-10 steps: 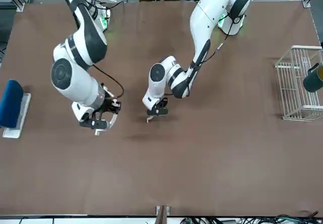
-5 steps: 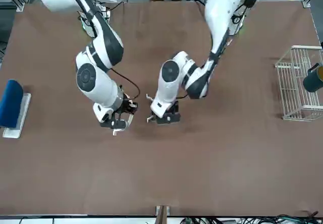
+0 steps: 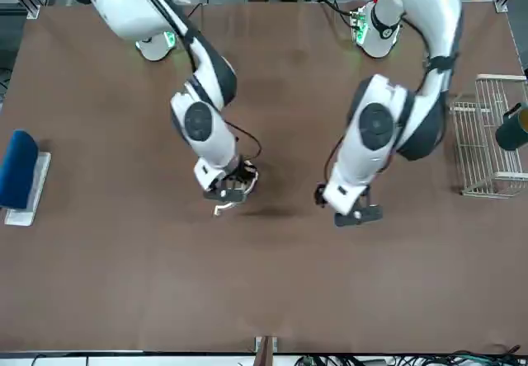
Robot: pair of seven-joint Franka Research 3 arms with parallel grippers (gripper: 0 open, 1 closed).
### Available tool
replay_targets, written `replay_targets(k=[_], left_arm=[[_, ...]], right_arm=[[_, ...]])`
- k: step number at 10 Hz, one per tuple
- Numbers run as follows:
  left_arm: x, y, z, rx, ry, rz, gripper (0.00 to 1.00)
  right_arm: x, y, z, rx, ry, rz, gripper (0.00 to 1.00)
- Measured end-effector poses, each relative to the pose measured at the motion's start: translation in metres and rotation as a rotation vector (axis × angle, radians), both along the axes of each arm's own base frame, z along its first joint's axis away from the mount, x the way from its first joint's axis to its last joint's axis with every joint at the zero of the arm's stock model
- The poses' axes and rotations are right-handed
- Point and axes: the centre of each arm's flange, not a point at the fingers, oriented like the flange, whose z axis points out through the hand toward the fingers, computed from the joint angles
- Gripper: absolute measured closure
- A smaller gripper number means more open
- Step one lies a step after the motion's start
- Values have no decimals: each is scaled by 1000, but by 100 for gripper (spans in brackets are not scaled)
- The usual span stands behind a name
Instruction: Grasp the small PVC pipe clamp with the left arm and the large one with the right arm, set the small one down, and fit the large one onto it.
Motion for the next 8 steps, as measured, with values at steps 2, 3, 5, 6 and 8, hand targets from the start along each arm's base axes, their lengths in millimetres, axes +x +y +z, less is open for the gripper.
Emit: replay_targets(k=[2, 3, 5, 6, 8], left_arm=[[-16, 42, 52, 36, 14, 5, 3], [-23, 67, 79, 53, 20, -1, 2], [-37, 119, 129, 37, 22, -9, 2], [-50, 138, 155, 5, 22, -14, 2], [-75, 163, 187, -7, 45, -29, 1]], right_arm=[[-27, 38, -43, -33, -20, 27, 91], [-37, 49, -62, -58, -32, 41, 91], [-43, 59, -85, -76, -34, 62, 91], [-43, 61, -90, -77, -33, 66, 91], [-42, 63, -96, -76, -41, 72, 91]])
